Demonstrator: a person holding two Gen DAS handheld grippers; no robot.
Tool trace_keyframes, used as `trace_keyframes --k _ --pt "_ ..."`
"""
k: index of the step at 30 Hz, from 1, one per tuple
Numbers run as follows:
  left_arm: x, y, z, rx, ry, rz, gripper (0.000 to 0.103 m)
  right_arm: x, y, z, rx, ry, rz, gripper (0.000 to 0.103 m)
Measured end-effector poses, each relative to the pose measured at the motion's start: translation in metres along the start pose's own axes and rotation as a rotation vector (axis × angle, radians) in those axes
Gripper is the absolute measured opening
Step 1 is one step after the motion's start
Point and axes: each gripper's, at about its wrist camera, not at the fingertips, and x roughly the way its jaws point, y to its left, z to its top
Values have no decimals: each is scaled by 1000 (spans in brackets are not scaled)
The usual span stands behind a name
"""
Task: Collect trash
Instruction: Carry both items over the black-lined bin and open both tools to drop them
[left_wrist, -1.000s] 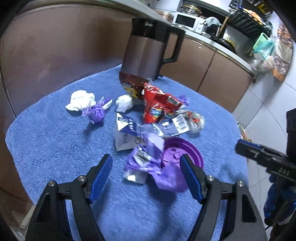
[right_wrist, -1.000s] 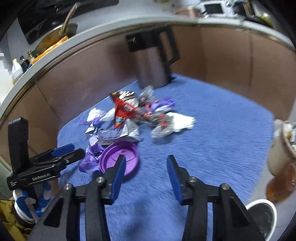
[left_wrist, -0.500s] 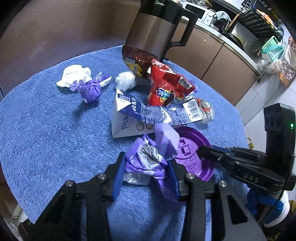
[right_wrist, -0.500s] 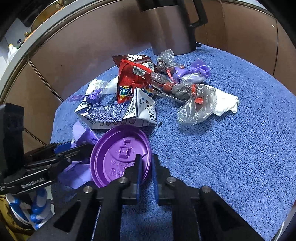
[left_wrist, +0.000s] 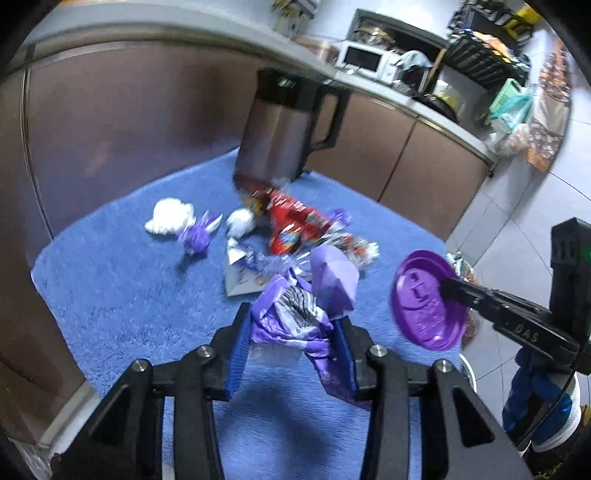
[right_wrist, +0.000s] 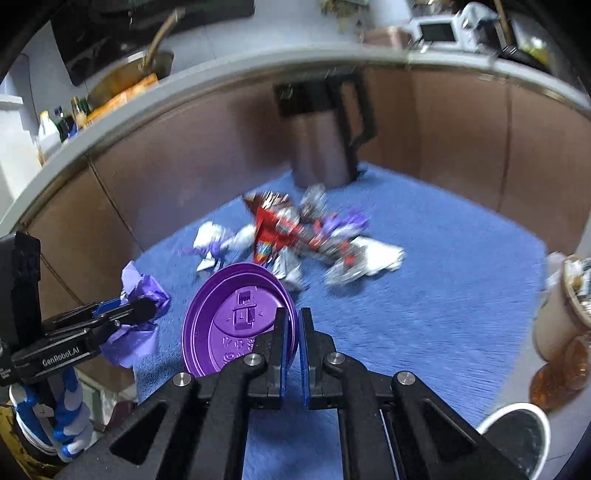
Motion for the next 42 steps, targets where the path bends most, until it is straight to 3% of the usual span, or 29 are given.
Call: trace_keyframes --k 4,9,14,22,32,33,36,42 --pt "-15 -37 5 77 -21 -44 39 -50 -24 -12 50 -85 -85 6" --pt "-6 -114 4 217 6 -135 39 -123 -76 -49 152 -169 -300 6" --pt "16 -199 -8 340 64 -244 39 -182 -127 -94 247 -198 -535 6" --pt "75 -324 -44 493 201 -342 41 -198 -178 -147 339 -145 -733 6" --pt "152 -382 -79 497 371 -393 46 -150 -239 -188 433 -23 -738 7" --pt "158 -385 -79 491 385 -403 48 -144 -244 -192 444 -5 -730 11" --pt "166 -388 -78 490 393 -411 55 -133 -254 -202 473 27 -705 43" --pt "170 -386 -77 475 396 -425 56 -132 -261 -206 482 36 -707 49"
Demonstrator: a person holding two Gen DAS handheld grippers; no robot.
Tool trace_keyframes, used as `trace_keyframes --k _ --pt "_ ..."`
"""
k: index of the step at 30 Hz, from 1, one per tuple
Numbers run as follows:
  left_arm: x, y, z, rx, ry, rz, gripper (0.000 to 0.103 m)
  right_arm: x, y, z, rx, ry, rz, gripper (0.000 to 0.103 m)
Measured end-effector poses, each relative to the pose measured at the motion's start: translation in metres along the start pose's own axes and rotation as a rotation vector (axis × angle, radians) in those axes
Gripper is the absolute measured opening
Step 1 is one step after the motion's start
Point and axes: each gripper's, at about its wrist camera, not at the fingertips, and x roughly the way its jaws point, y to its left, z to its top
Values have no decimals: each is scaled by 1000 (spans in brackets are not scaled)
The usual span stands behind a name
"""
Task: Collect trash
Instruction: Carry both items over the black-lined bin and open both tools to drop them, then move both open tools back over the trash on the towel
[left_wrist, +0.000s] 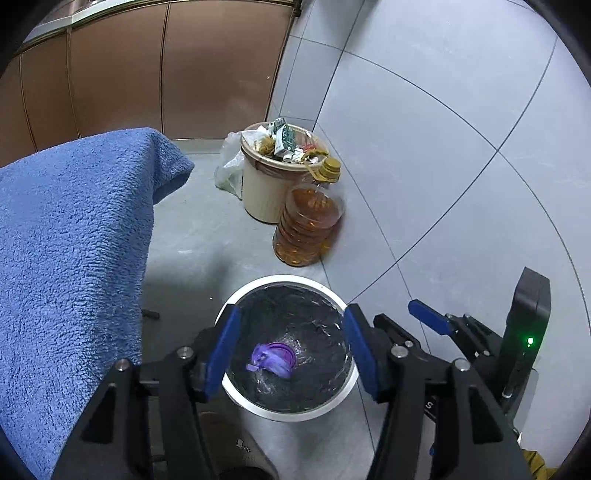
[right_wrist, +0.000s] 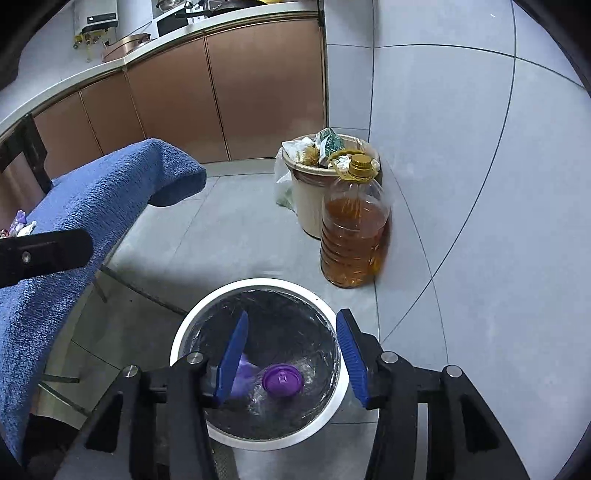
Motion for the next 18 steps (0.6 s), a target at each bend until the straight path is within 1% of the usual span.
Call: trace_keyframes --k 5,7,12,15,16,18 --pt "-23 0 -5 5 -53 35 56 -11 -1 8 16 -25 -1 52" --pt "-37 1 -7 4 -90 65 56 -22 2 10 15 -47 4 55" --pt "-72 9 -12 -4 -192 136 56 -51 18 19 -1 -103 37 58" --pt "-94 16 -20 -15 -250 188 56 -68 32 23 -18 -135 55 59" --pt "-104 19 -24 -19 -272 217 56 -74 36 25 -24 -144 63 60" --pt "-115 26 -27 -31 -296 251 56 -87 48 28 -40 -168 81 61"
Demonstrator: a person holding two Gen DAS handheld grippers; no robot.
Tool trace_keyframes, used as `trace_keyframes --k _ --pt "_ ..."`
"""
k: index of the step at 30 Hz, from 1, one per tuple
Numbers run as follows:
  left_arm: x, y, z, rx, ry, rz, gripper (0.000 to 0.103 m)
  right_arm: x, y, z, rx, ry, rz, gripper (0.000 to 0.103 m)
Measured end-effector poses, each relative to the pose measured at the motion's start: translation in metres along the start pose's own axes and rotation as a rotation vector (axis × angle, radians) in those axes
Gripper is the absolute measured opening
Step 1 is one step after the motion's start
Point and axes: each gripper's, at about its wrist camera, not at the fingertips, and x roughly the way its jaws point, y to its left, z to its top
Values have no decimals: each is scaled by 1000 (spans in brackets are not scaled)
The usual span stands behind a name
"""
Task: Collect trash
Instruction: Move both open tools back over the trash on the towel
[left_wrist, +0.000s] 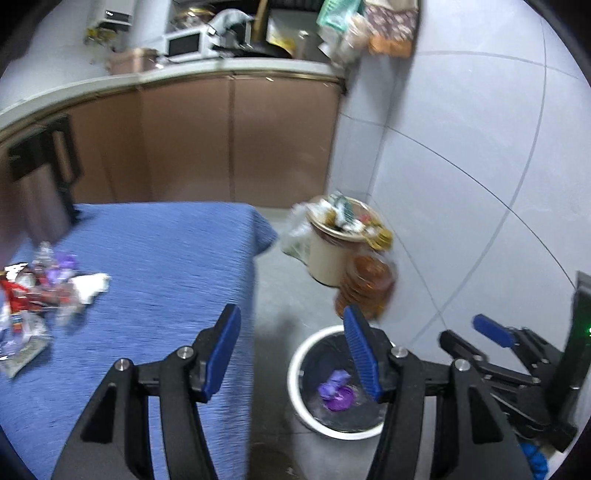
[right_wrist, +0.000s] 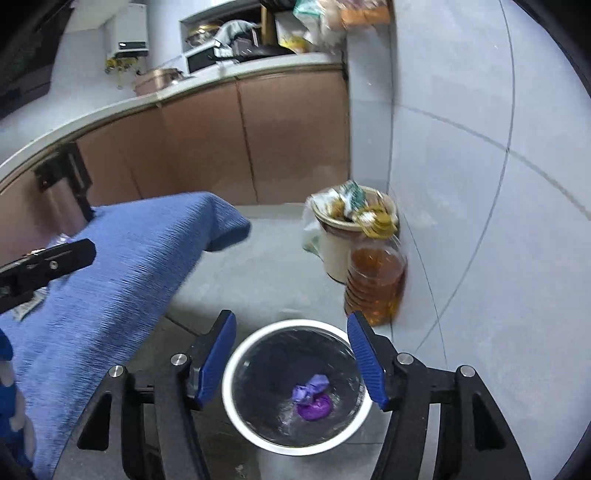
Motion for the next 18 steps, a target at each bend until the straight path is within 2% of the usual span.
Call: trace_keyframes --k 10,18 --pt "-63 55 -6 -79 -93 126 56 -51 64 20 -101 -109 86 62" --pt "-112 98 -24 -132 -143 200 56 -86 108 28 -159 -168 153 68"
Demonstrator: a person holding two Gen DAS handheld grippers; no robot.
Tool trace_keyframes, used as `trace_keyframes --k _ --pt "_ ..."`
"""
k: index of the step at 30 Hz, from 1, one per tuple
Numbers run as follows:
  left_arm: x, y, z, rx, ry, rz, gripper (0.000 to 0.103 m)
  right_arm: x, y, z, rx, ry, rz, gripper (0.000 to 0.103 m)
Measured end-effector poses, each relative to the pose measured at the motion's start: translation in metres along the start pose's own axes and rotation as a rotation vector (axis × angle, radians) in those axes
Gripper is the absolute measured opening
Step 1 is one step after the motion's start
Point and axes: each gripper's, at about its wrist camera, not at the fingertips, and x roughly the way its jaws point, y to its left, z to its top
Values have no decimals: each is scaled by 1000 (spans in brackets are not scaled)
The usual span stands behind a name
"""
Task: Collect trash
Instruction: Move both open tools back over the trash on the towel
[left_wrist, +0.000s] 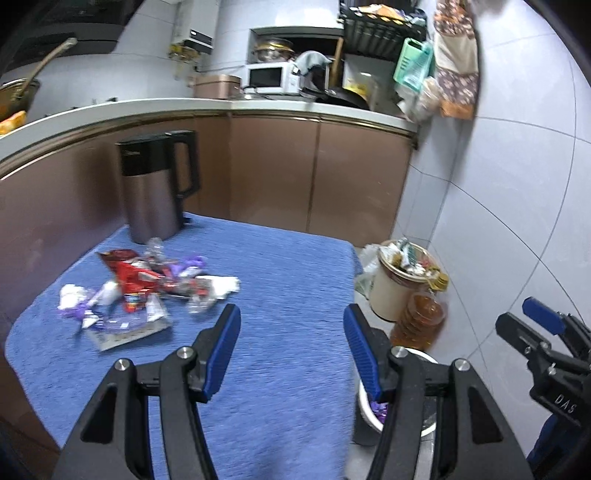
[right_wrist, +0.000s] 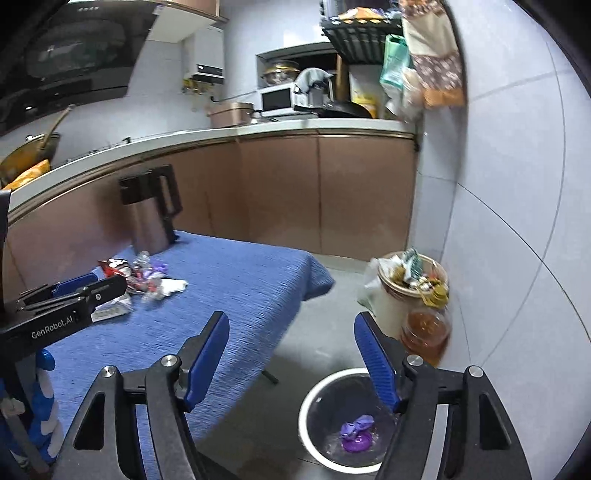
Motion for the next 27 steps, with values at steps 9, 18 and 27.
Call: trace_keyframes --k 9,18,27 --pt "-46 47 -10 -45 -71 53 57 -6 55 5 -94 2 57 72" --pt "-72 99 -23 -140 -107 71 57 -13 97 11 -174 5 62 73" --pt "-96 152 -40 -213 -136 94 57 -15 145 19 -246 2 102 74"
